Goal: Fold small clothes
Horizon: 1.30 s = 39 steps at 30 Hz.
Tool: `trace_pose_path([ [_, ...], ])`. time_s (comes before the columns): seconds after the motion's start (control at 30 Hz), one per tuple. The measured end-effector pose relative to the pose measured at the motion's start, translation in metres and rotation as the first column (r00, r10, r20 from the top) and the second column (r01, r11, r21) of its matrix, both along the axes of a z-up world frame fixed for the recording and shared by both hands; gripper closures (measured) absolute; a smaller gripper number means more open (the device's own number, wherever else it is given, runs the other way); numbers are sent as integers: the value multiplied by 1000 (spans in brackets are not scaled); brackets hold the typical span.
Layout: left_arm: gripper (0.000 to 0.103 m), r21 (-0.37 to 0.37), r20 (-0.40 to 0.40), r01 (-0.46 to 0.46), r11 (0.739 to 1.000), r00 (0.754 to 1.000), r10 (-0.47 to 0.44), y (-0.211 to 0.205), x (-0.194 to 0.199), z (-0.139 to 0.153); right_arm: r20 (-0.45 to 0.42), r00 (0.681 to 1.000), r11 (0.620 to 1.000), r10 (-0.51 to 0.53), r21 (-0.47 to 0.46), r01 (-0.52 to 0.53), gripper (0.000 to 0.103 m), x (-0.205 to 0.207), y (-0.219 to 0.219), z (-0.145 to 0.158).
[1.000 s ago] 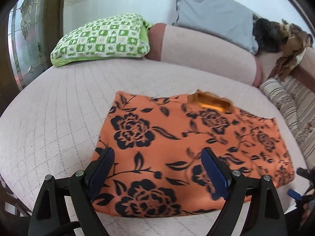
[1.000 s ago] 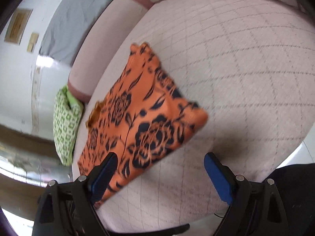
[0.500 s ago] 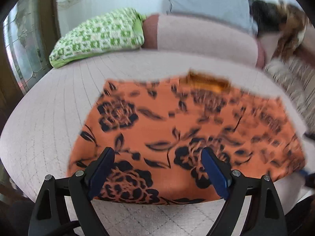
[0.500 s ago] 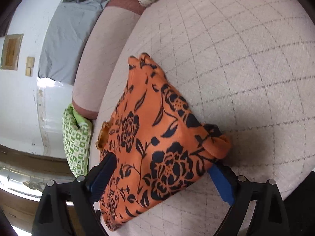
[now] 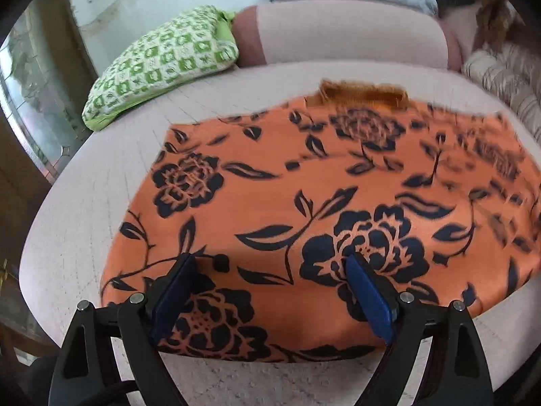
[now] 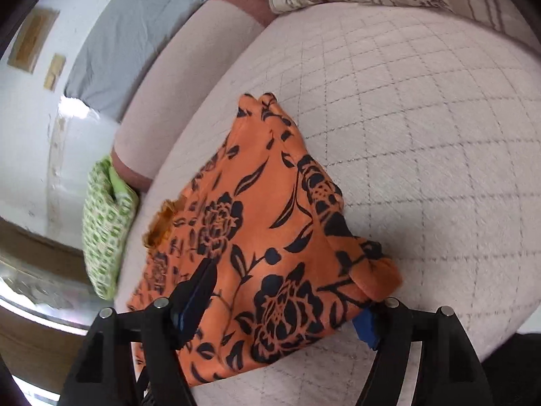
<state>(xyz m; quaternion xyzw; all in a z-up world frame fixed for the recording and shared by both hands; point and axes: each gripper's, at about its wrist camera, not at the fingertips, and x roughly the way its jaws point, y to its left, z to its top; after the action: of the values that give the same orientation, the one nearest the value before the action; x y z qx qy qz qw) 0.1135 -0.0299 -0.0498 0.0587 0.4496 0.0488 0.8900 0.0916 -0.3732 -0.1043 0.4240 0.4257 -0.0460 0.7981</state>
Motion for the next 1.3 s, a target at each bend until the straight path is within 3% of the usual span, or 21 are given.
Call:
trace_pose_path([
  [0.07, 13, -50, 50, -5, 999, 999, 8, 5, -4, 16, -8, 1000, 1000, -14, 18, 14, 46, 1, -2, -3],
  [0.1, 13, -43, 113, -10, 999, 994, 15, 6, -9, 26, 4, 1000, 1000, -9, -8, 9, 65, 0, -2, 2],
  [0.17, 13, -17, 160, -16, 1000, 987, 18, 5, -12, 30, 16, 1000, 1000, -8, -25, 8, 65, -1, -2, 9],
  [0.2, 13, -1, 107, -11, 1000, 994, 11, 2, -5, 18, 16, 1000, 999, 0, -35, 0, 65, -1, -1, 10],
  [0.23, 13, -10, -30, 21, 1000, 999, -21, -2, 9, -7, 9, 1000, 999, 6, -47, -6, 65, 1, -1, 9],
  [0.27, 10, -13, -65, 20, 1000, 998, -21, -2, 14, -19, -8, 1000, 998, 9, -54, -9, 64, 3, -2, 4],
  [0.3, 9, -4, -6, 21, 1000, 1000, -21, -2, 12, -18, -40, 999, 999, -2, -44, 0, 56, 6, -4, -4],
  [0.37, 10, -12, -21, 22, 1000, 1000, -22, -1, 14, -15, -30, 1000, 1000, 3, -31, -4, 54, 9, -4, -10],
  [0.4, 10, -50, -31, 16, 999, 999, -18, 4, 16, -15, -30, 999, 999, 14, -51, -16, 60, 11, -2, -7],
  [0.43, 11, -77, -36, 14, 997, 999, -17, 8, 17, -15, -31, 999, 996, 44, -76, -46, 87, 16, 2, -2],
  [0.5, 21, -174, -6, -18, 985, 1000, 17, 27, 11, 0, -16, 997, 994, 70, -88, -72, 90, 20, 9, 14],
  [0.57, 23, -267, 92, -91, 960, 989, 119, 60, -5, 28, 46, 990, 976, 130, -180, -120, 91, 24, 30, 51],
  [0.67, 23, -345, 279, -223, 912, 903, 326, 123, -39, 77, 128, 951, 904, 282, -367, -219, 91, 31, 96, 118],
  [0.73, 23, -400, 341, -345, 849, 804, 487, 175, -68, 97, 168, 912, 854, 375, -444, -270, 91, 32, 143, 148],
  [0.87, 22, -443, 315, -569, 693, 624, 715, 248, -112, 81, 161, 809, 730, 566, -554, -400, 91, 35, 259, 173],
  [0.93, 22, -435, 265, -640, 634, 581, 769, 267, -119, 63, 100, 761, 656, 640, -586, -475, 91, 39, 310, 157],
  [1.0, 22, -444, 168, -681, 582, 574, 801, 287, -120, 44, -19, 710, 582, 704, -558, -592, 91, 51, 363, 113],
  [1.07, 22, -452, 143, -681, 576, 582, 800, 296, -126, 39, -129, 669, 518, 732, -532, -670, 90, 60, 396, 68],
  [1.1, 22, -441, 144, -674, 593, 599, 788, 296, -125, 37, -216, 641, 486, 737, -489, -724, 90, 66, 411, 34],
  [1.2, 22, -439, 165, -649, 622, 622, 766, 291, -125, 39, -192, 662, 513, 725, -491, -704, 90, 65, 414, 36],
  [1.3, 22, -450, 150, -624, 639, 653, 743, 287, -114, 43, -184, 653, 504, 735, -496, -707, 89, 68, 409, 56],
])
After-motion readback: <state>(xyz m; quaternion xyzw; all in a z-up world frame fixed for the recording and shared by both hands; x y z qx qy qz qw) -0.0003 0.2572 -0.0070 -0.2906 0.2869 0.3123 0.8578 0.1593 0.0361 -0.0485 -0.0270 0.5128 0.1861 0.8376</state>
